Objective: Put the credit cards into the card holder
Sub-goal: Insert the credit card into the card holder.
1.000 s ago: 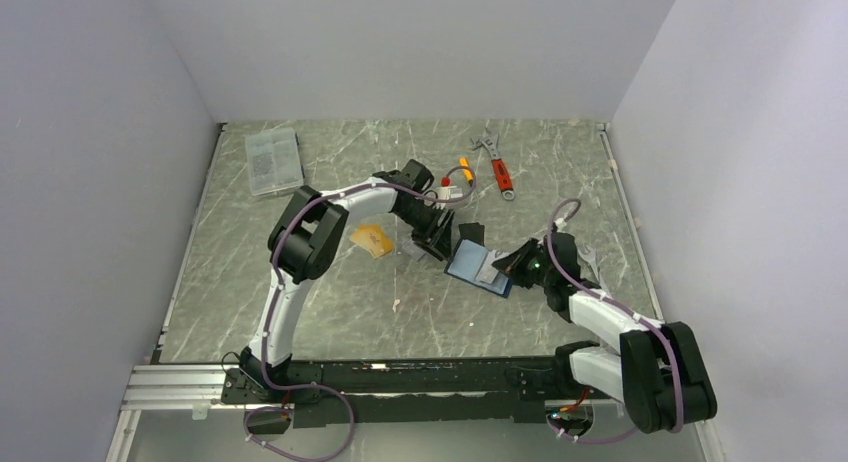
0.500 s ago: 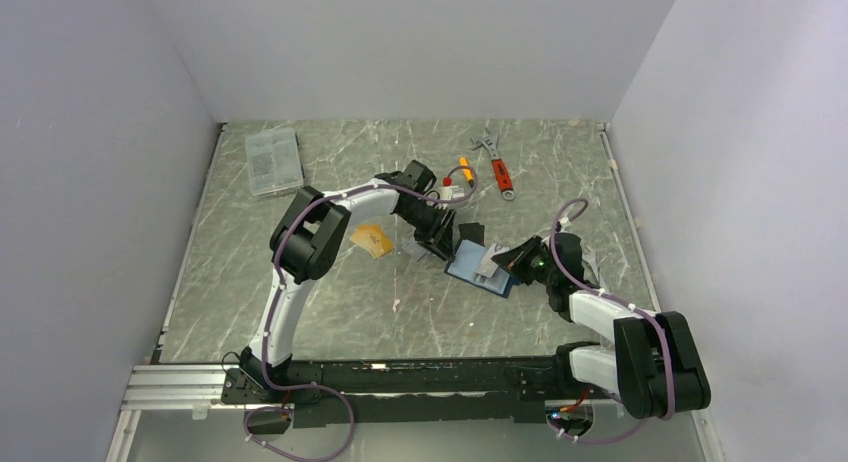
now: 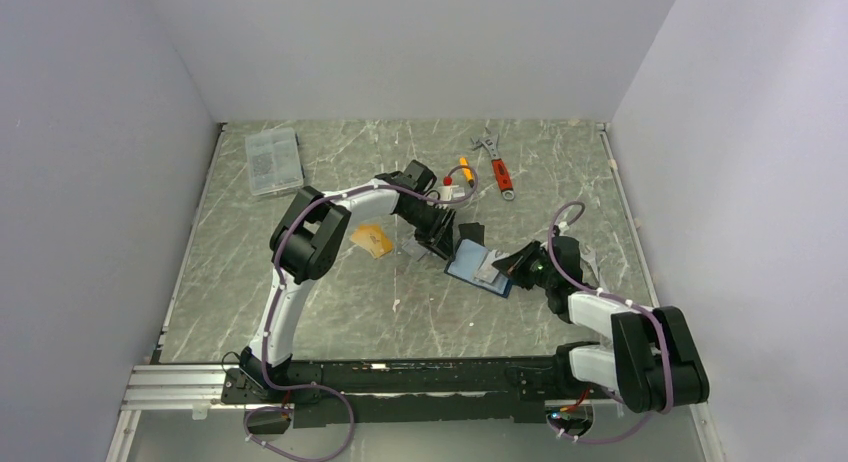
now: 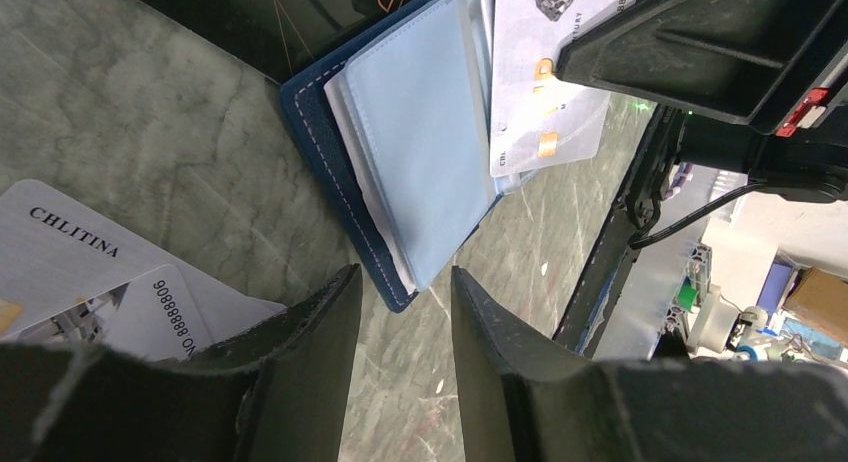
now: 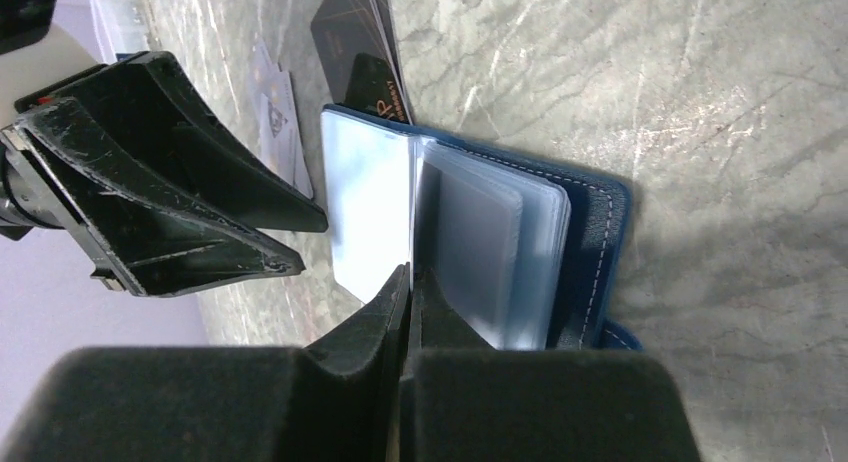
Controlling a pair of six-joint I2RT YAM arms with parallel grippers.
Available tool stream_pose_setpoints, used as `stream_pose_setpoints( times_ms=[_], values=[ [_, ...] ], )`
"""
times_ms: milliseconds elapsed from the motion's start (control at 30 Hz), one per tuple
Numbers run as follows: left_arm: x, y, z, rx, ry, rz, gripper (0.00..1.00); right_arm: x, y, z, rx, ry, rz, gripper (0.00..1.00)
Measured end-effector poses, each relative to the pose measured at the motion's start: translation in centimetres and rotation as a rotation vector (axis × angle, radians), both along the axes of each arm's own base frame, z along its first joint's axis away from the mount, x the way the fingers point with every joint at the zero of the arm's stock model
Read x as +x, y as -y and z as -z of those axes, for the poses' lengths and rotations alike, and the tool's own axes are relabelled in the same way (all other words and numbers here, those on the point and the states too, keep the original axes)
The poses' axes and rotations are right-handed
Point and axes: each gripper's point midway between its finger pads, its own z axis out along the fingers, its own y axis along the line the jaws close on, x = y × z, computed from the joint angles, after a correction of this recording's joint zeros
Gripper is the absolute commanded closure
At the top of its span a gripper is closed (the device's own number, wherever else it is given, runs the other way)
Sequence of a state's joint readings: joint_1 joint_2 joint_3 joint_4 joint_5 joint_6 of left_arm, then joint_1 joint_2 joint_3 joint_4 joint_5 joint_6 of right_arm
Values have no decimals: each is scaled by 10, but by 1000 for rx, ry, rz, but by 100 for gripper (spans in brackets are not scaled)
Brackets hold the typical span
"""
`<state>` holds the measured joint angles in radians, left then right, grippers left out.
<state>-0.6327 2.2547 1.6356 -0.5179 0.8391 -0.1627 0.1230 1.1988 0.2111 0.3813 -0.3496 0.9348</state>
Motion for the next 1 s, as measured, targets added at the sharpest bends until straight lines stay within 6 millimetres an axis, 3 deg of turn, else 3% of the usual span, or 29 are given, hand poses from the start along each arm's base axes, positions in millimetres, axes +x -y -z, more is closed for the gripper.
stream_pose_setpoints(
  times_ms=[1000],
  values=[
    [-3,-2,6,8,13,14,59,0,-17,9,78,-3,-21,100]
  ],
)
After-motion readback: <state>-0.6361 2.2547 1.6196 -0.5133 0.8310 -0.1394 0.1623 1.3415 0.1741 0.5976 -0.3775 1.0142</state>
